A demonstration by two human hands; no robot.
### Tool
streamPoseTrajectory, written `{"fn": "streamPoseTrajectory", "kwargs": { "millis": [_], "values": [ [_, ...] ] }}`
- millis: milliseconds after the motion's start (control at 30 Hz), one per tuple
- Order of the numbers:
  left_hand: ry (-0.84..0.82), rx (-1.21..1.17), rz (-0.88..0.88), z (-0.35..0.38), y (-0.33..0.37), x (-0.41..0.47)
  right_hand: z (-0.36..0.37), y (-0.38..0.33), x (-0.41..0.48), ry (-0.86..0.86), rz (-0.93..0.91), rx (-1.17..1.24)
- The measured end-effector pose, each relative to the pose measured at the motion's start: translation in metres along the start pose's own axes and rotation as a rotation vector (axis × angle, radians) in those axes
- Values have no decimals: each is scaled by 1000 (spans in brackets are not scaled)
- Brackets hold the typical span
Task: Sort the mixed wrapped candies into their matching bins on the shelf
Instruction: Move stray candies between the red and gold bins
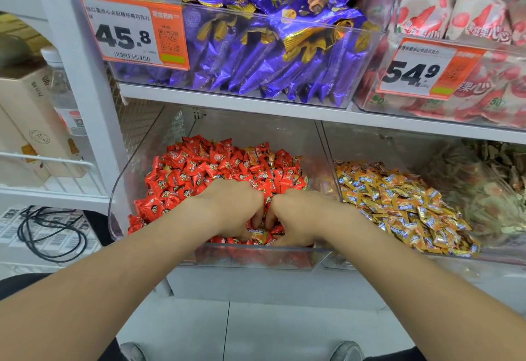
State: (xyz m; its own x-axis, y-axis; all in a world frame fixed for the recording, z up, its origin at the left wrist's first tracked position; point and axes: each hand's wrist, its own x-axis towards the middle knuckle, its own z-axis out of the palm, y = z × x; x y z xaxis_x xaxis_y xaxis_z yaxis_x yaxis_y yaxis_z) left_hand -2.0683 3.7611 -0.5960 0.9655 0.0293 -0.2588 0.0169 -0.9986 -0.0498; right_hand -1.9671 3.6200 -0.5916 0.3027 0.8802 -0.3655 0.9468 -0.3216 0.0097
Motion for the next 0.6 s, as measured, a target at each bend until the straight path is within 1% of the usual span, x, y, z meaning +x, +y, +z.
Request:
{"fn": "streamPoseTrajectory", "kwargs": {
  "millis": [67, 200, 300, 433, 500, 600],
  "values": [
    [30, 17, 22, 3, 1, -1, 3, -4, 5, 9, 27, -17],
    [67, -35, 36, 11, -1, -3, 9, -13, 8, 99, 58, -58],
    [98, -164, -9, 14, -4, -3, 10, -12, 10, 102, 53, -40],
    [167, -447, -39, 10, -16, -9, 14, -9, 9, 122, 43, -83],
    [224, -534, -36, 4, -21, -15, 12, -6, 9, 159, 42, -18],
    [311, -615, -124, -5, -26, -23, 0, 3, 5, 269, -2, 221]
  ]
}}
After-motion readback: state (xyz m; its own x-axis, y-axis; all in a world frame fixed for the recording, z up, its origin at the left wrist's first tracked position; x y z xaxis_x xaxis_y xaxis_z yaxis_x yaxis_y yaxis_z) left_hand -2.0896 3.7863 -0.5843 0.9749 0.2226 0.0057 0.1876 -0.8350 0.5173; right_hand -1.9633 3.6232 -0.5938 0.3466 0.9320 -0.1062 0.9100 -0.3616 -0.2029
